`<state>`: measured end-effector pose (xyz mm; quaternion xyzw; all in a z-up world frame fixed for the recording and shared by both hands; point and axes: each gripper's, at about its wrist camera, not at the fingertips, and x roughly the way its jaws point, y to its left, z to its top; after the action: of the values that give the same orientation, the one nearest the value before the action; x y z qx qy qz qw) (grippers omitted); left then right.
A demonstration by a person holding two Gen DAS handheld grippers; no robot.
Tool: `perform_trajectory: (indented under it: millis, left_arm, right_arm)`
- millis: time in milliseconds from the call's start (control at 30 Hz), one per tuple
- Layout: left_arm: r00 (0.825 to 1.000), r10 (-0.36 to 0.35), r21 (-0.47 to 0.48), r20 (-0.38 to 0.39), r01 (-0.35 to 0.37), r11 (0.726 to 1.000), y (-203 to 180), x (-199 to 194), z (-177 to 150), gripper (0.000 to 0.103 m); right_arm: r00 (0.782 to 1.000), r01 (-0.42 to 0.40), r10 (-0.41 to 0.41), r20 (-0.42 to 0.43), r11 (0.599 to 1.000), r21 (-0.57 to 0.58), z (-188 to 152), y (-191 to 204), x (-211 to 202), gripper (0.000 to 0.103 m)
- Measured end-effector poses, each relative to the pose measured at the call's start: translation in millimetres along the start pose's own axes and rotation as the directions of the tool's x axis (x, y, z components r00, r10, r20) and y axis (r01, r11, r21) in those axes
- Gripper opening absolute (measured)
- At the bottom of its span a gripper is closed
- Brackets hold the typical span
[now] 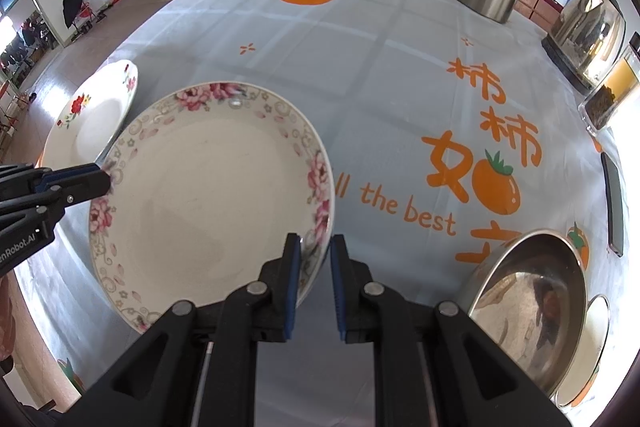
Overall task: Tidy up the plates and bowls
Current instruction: 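Lower the pink-rimmed plate onto the blue-patterned plate and open both grippers, then move both grippers to the red-flower white plate and grasp its rim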
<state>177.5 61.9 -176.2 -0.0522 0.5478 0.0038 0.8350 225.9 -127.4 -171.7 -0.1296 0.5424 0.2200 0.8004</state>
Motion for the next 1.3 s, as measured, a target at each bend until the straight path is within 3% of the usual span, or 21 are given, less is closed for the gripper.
perform_trajectory:
  millis: [433, 733, 867, 1300]
  left_arm:
    - [1.000, -0.014, -0.011, -0.001, 0.014, 1.000, 2.0, -0.3, -2.1, 0.013]
    - [0.999, -0.029, -0.038, 0.026, 0.030, 0.999, 7.4, -9.5, -3.4, 0.013]
    - [0.999, -0.041, -0.075, 0.030, 0.043, 0.996, 16.6, -13.3, -3.1, 0.013]
    - [0.999, -0.031, -0.080, 0.024, 0.033, 0.996, 27.9, -20.0, -7.0, 0.014]
  right_arm:
    - [0.999, 0.046, -0.046, 0.001, 0.998, -0.050, -1.2, 8.7, 0.2, 0.017]
    - [0.999, 0.036, -0.036, -0.003, 0.999, -0.028, -1.7, 7.6, -0.9, 0.018]
    - [1.000, 0.029, -0.029, 0.003, 1.000, -0.011, -5.4, 5.5, -3.0, 0.043]
    - [0.996, 0.021, -0.022, 0.085, 1.000, 0.011, 10.7, 11.2, -24.1, 0.043]
